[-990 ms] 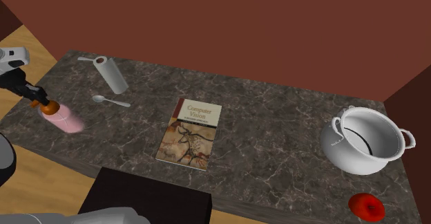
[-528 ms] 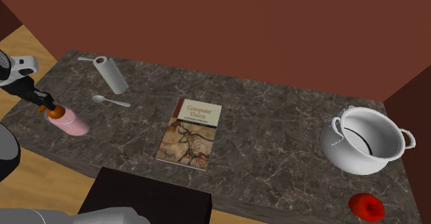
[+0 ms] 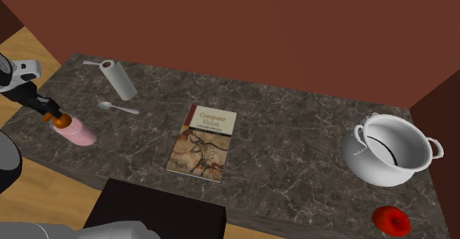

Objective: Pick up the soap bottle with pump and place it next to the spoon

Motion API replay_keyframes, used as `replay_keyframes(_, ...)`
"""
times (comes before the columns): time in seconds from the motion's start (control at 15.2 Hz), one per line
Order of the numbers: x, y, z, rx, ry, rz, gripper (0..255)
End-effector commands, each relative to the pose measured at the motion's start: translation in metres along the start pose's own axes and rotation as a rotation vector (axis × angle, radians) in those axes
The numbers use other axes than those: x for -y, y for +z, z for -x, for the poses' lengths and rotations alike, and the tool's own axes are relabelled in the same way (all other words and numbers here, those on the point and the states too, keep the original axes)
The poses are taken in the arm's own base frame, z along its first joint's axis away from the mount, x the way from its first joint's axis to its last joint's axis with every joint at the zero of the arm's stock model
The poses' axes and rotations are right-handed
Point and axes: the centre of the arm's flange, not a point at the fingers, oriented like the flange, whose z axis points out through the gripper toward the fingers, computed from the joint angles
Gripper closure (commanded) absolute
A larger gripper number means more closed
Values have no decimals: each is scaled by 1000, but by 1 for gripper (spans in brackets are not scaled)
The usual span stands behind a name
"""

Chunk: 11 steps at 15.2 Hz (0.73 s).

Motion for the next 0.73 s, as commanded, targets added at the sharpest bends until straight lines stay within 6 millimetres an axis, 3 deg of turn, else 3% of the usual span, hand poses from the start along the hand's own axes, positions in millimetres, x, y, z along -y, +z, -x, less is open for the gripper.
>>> replay_keyframes(0.0, 0, 0, 0, 0, 0, 0, 0)
replay_keyframes(0.26, 0, 0, 0, 0, 0, 0, 0)
replay_keyframes(0.53, 0, -50, 0, 0, 0, 0, 0)
replay_keyframes(0.66, 0, -50, 0, 0, 0, 0, 0)
